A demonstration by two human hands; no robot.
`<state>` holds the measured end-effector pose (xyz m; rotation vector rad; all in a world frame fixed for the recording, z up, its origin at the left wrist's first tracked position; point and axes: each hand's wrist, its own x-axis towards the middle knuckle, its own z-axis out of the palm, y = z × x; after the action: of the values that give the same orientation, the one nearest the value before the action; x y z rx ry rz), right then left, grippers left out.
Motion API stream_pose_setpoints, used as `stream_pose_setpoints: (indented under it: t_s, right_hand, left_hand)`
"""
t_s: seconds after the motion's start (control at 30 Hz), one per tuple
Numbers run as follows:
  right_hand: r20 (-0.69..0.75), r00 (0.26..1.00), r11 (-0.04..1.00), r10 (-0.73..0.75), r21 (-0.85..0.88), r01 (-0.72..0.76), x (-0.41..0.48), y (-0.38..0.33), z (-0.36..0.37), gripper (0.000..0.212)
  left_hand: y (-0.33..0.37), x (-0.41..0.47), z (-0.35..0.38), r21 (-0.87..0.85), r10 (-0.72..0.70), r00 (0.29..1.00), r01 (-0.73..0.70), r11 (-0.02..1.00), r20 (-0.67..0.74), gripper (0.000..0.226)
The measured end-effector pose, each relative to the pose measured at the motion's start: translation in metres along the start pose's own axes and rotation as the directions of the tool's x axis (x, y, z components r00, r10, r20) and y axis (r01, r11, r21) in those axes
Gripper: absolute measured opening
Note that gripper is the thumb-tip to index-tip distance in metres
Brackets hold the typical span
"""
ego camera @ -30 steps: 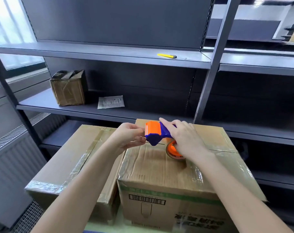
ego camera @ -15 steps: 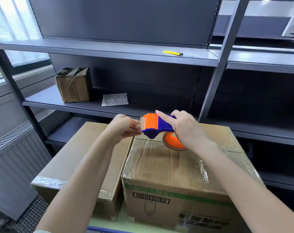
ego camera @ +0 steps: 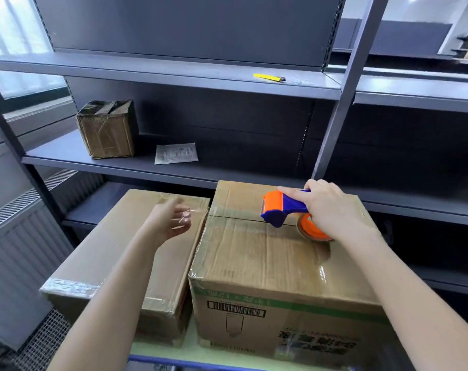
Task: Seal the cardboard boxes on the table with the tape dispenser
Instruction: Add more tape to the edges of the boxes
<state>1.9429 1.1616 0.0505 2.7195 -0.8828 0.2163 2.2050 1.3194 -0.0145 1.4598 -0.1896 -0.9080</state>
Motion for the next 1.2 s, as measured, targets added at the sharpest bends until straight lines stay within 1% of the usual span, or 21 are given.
stream_pose_setpoints:
  t_s: [0.07, 0.2, 0.3, 0.4, 0.47, 0.53, 0.63, 0.73, 0.8, 0.87, 0.9, 0.93, 0.97, 1.0, 1.03, 1.07, 1.13, 1.17, 1.2]
  right_hand:
    - [0.002, 1.0, 1.0, -0.007, 0.0, 0.007, 0.001, 0.0, 0.0, 0.065]
    - [0.006, 1.0, 1.0, 0.012, 0.019, -0.012, 0.0, 0.005, -0.002, 0.066]
    - [0.02, 1.0, 1.0, 0.001, 0.003, -0.001, -0.001, 0.005, -0.001, 0.068]
    - [0.027, 1.0, 1.0, -0.01, 0.006, 0.009, 0.0, 0.005, 0.001, 0.069]
    - [0.027, 1.0, 1.0, -0.008, 0.02, 0.007, 0.0, 0.006, 0.002, 0.068]
    - [0.031, 0.999, 1.0, -0.006, 0.031, 0.005, -0.001, 0.007, 0.001, 0.068]
    - [0.035, 0.999, 0.999, -0.009, 0.037, 0.008, -0.001, 0.007, 0.002, 0.069]
    - [0.027, 1.0, 0.998, -0.012, 0.059, 0.011, 0.0, 0.006, 0.001, 0.068]
    - [0.019, 1.0, 0.997, -0.008, 0.075, 0.007, 0.0, 0.007, 0.0, 0.067]
    - [0.023, 1.0, 0.996, -0.006, 0.093, 0.004, 0.001, 0.008, 0.002, 0.067]
    - [0.021, 1.0, 0.996, -0.009, 0.093, 0.007, 0.001, 0.008, 0.003, 0.066]
    - [0.016, 1.0, 0.996, -0.014, 0.089, 0.012, 0.001, 0.008, 0.004, 0.066]
    - [0.014, 1.0, 0.996, -0.02, 0.085, 0.019, 0.0, 0.009, 0.004, 0.065]
    - [0.012, 1.0, 0.996, -0.025, 0.085, 0.024, 0.001, 0.009, 0.004, 0.065]
    - [0.008, 1.0, 0.996, -0.027, 0.089, 0.026, 0.001, 0.009, 0.004, 0.065]
    - [0.002, 1.0, 0.995, -0.026, 0.092, 0.026, 0.001, 0.009, 0.004, 0.065]
    - [-0.008, 1.0, 0.995, -0.021, 0.093, 0.022, 0.001, 0.009, 0.005, 0.064]
    - [-0.013, 1.0, 0.996, -0.018, 0.091, 0.019, 0.001, 0.009, 0.005, 0.064]
    - [-0.017, 1.0, 0.996, -0.015, 0.091, 0.017, 0.001, 0.009, 0.006, 0.063]
  left_hand:
    - [-0.002, 0.003, 0.001, -0.045, -0.021, 1.0, 0.022, 0.999, 0.023, 0.025]
    - [-0.012, 0.007, 0.007, 0.04, 0.095, 0.995, -0.094, 0.995, -0.018, 0.004]
    - [-0.021, 0.012, 0.01, 0.043, 0.127, 0.992, -0.125, 0.991, -0.027, 0.011]
    - [-0.035, 0.015, 0.011, -0.005, 0.119, 0.993, -0.119, 0.993, -0.015, 0.007]
    - [-0.044, 0.014, 0.017, 0.006, 0.107, 0.994, -0.107, 0.994, -0.008, 0.004]
    - [-0.052, 0.011, 0.024, 0.084, 0.121, 0.992, -0.12, 0.989, -0.016, 0.009]
    - [-0.058, 0.009, 0.032, 0.272, 0.243, 0.969, -0.222, 0.936, -0.045, 0.008]
    - [-0.056, 0.011, 0.035, 0.372, 0.302, 0.952, -0.262, 0.891, -0.052, 0.011]
    - [-0.054, 0.011, 0.033, 0.415, 0.263, 0.964, -0.223, 0.882, -0.042, 0.021]
    - [-0.057, 0.006, 0.029, 0.411, 0.128, 0.992, -0.109, 0.905, -0.019, 0.028]
    - [-0.061, 0.003, 0.027, 0.41, 0.073, 0.997, -0.067, 0.909, 0.001, 0.028]
    - [-0.065, 0.002, 0.026, 0.416, 0.064, 0.998, -0.059, 0.907, 0.001, 0.029]
    - [-0.068, 0.004, 0.025, 0.411, 0.106, 0.994, -0.088, 0.907, -0.021, 0.03]
    - [-0.069, 0.005, 0.024, 0.401, 0.185, 0.981, -0.146, 0.904, -0.06, 0.029]
    - [-0.067, 0.005, 0.023, 0.392, 0.271, 0.959, -0.22, 0.893, -0.08, 0.024]
    - [-0.063, 0.002, 0.024, 0.385, 0.354, 0.933, -0.302, 0.872, -0.069, 0.023]
    - [-0.046, -0.01, 0.027, 0.414, 0.477, 0.878, -0.443, 0.796, 0.022, 0.034]
    - [-0.037, -0.017, 0.028, 0.458, 0.513, 0.851, -0.501, 0.734, 0.109, 0.038]
    - [-0.032, -0.024, 0.03, 0.52, 0.519, 0.822, -0.557, 0.647, 0.235, 0.041]
